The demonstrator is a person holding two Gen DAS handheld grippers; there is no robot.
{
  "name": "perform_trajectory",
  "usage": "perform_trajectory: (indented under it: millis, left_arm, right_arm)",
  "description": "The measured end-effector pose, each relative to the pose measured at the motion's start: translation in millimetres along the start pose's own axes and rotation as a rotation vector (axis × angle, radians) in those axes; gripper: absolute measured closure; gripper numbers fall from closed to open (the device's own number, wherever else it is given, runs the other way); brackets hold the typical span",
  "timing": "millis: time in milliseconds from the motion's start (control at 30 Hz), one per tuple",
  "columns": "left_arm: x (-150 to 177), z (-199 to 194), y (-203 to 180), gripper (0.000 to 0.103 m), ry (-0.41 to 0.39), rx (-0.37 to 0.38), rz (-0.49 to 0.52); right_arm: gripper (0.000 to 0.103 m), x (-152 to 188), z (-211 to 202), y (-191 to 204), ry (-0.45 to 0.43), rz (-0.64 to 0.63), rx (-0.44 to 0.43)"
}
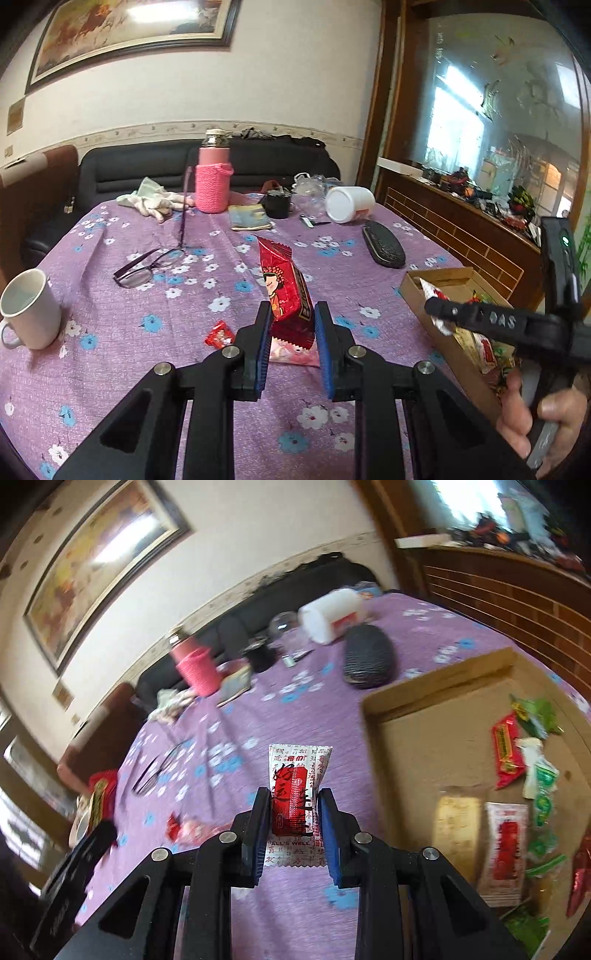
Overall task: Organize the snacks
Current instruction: 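Carry the white-red sachet in the right tool over the tray and release it, then return the open right tool to the table while the left tool grasps a small red candy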
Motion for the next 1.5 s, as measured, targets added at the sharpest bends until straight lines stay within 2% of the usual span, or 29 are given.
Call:
perform_trajectory:
  millis: [267,400,533,633,800,1000,1133,1300,1433,1500]
  left_arm:
    - [3.5,-6.6,-53.9,0.081,0.018,0.103,0.048]
    - [4.1,-6.9,-94.0,0.081,0.047,0.164,0.093]
    - [8.0,-3.1,-144.8,0.081,0.088,0.261,0.098]
    - [24.3,4.9,-183.8,0.081,0.136,0.321,0.093]
    - [67.8,16.4,-227.0,0.081,0.243,0.398,0.086]
    - [82.5,25.0,-234.3,0.081,0.290,0.447,0.087]
    - [89.4,29.8,-234.2,0.081,0.310,0.452,0.080]
    - [85.6,28.9,-228.3,0.081,0.296,0.441,0.071]
    - [84.4,29.4,-225.8,0.068,0.297,0.436,0.057]
    - [82.0,27.7,-225.2,0.067,0.287,0.426,0.063]
  right_arm:
    - [0.075,-29.2,-14.7,-53.3,-0.051,0.143,0.111]
    - [0.075,-42.2,-18.2,-81.9,-0.045,0.220,0.111]
    - [0.075,-50.2,-23.4,-111.8,-0.034,0.316,0.090]
    - [0.075,-53.4,-27.0,-137.7,-0.031,0.406,0.087]
    - [0.075,-51.3,-30.1,-169.1,-0.019,0.479,0.145]
    - [0.074,-54.1,-30.2,-174.9,0.013,0.441,0.176]
    - [0.074,-53.3,-30.5,-178.0,0.015,0.432,0.197]
    - [0.073,-52.3,-31.4,-180.7,0.012,0.437,0.206]
    - [0.068,-51.9,-33.3,-184.1,0.011,0.447,0.213]
    - [0.067,-53.5,-35.2,-185.2,-0.002,0.449,0.218]
Point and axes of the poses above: each gripper's, at about its wrist camera, not at the fingertips, and z roughly the way its jaws point, y to its left, x to its underside, the point moved 9 cm from there along z, roughly the way its jaws point, and after that the axes turned 14 degrees about -y, right-handed, at the moved point
